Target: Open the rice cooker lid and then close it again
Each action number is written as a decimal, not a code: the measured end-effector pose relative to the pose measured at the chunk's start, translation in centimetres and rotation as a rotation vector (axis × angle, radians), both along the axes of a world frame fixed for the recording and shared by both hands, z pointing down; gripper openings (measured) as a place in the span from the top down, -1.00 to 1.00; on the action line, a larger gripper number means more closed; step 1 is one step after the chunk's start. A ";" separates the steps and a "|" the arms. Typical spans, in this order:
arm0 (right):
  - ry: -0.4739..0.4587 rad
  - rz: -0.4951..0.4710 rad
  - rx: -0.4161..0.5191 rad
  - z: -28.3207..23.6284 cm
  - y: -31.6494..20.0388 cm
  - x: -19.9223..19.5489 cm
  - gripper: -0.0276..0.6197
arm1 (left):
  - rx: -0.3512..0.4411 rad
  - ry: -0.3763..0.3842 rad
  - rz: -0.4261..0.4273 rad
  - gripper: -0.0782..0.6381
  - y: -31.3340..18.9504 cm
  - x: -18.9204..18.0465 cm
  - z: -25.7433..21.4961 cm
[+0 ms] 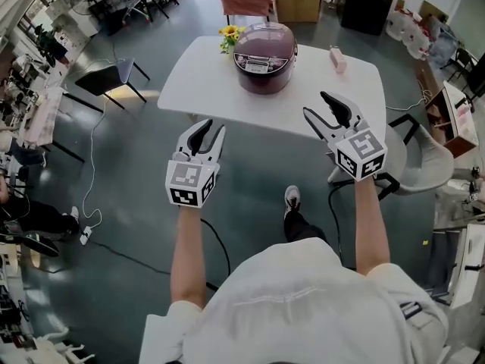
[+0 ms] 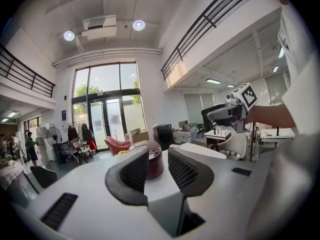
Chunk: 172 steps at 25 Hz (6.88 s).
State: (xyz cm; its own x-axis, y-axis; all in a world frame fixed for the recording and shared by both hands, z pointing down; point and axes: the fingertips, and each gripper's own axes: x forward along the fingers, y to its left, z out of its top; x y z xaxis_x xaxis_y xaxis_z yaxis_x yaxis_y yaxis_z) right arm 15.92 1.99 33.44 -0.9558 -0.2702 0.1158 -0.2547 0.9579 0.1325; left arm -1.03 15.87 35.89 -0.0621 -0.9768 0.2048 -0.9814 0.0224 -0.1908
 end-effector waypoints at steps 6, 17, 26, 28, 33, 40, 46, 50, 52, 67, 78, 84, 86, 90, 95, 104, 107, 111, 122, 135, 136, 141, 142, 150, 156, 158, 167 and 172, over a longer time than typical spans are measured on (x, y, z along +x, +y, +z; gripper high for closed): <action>0.030 0.002 -0.012 1.0 -8.5 -2.4 0.20 | -0.016 0.005 -0.007 0.41 -8.4 -3.0 0.0; 0.043 0.019 -0.056 2.9 -19.7 -5.1 0.20 | -0.064 0.011 -0.025 0.41 -19.0 -7.2 1.1; 0.033 0.009 -0.082 3.5 -26.2 -8.7 0.21 | -0.097 -0.041 0.006 0.43 -26.0 -10.2 0.7; 0.029 0.006 -0.090 3.7 -27.2 -9.6 0.21 | -0.107 -0.067 0.024 0.43 -27.4 -10.7 0.7; 0.036 0.042 -0.124 4.8 -28.8 -11.2 0.22 | -0.147 -0.085 0.105 0.44 -30.5 -11.5 1.9; 0.039 0.171 -0.145 5.6 -30.1 -12.4 0.22 | -0.204 -0.114 0.303 0.44 -33.7 -12.6 3.9; 0.035 0.290 -0.161 5.7 -29.3 -13.4 0.22 | -0.234 -0.120 0.455 0.46 -35.4 -14.2 4.7; 0.047 0.352 -0.184 6.6 -28.5 -13.8 0.22 | -0.264 -0.147 0.568 0.49 -36.1 -14.0 5.4; 0.055 0.371 -0.198 7.1 -27.9 -14.0 0.22 | -0.293 -0.171 0.624 0.49 -36.2 -13.7 6.2; 0.075 0.464 -0.304 10.8 -24.6 -13.2 0.22 | -0.458 -0.287 0.849 0.59 -35.9 -10.3 11.8; 0.087 0.467 -0.345 12.3 -24.2 -12.7 0.22 | -0.536 -0.339 0.920 0.67 -35.7 -8.7 14.4; 0.094 0.467 -0.360 13.0 -24.3 -12.4 0.22 | -0.563 -0.335 0.917 0.67 -35.8 -8.7 15.3; 0.094 0.467 -0.361 13.1 -24.5 -12.4 0.22 | -0.570 -0.337 0.918 0.67 -35.9 -8.6 15.5; 0.100 0.466 -0.362 13.3 -24.5 -12.4 0.22 | -0.597 -0.347 0.925 0.68 -35.8 -8.4 16.2; 0.106 0.464 -0.363 13.4 -24.6 -12.3 0.22 | -0.603 -0.320 0.914 0.68 -35.9 -8.4 16.5; 0.112 0.454 -0.363 13.4 -24.4 -12.4 0.22 | -0.595 -0.274 0.841 0.68 -36.0 -8.5 16.4; 0.114 0.451 -0.362 13.4 -24.4 -12.3 0.22 | -0.596 -0.267 0.822 0.68 -36.0 -8.5 16.5; 0.118 0.445 -0.359 13.4 -24.5 -12.3 0.22 | -0.599 -0.290 0.803 0.68 -36.1 -8.5 16.7; 0.123 0.414 -0.351 13.1 -24.5 -12.4 0.22 | -0.627 -0.289 0.774 0.68 -36.0 -8.3 16.8; 0.114 0.375 -0.313 11.5 -25.5 -12.9 0.22 | -0.616 -0.345 0.727 0.68 -36.0 -8.2 17.0; 0.114 0.372 -0.310 11.4 -25.5 -12.9 0.22 | -0.616 -0.342 0.723 0.68 -36.1 -8.2 16.9; 0.115 0.357 -0.293 11.1 -25.5 -13.1 0.22 | -0.669 -0.338 0.735 0.69 -36.1 -8.5 17.4; 0.115 0.354 -0.289 11.0 -25.6 -13.1 0.22 | -0.683 -0.335 0.744 0.69 -36.1 -8.6 17.4; 0.103 0.349 -0.242 9.3 -26.5 -13.1 0.22 | -0.563 -0.225 0.714 0.67 -36.6 -9.0 16.9; 0.083 0.342 -0.196 7.1 -27.6 -13.2 0.22 | -0.379 -0.065 0.619 0.67 -37.4 -9.9 14.0; 0.080 0.337 -0.178 6.4 -27.9 -13.5 0.22 | -0.299 -0.004 0.569 0.67 -38.1 -11.0 11.8; 0.067 0.312 -0.089 2.7 -28.5 -14.9 0.22 | -0.046 0.117 0.339 0.47 -38.2 -18.2 2.9; 0.050 0.307 -0.053 0.7 -28.5 -15.6 0.22 | 0.044 0.084 0.249 0.38 -36.7 -21.4 -0.6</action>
State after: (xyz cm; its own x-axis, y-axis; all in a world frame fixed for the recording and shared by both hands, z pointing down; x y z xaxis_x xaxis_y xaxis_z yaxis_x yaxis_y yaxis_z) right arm 0.31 -26.54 34.12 -0.8230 -0.5380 0.1820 -0.5279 0.8429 0.1044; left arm -22.38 -20.85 35.24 0.1969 -0.9679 0.1561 -0.9700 -0.2155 -0.1124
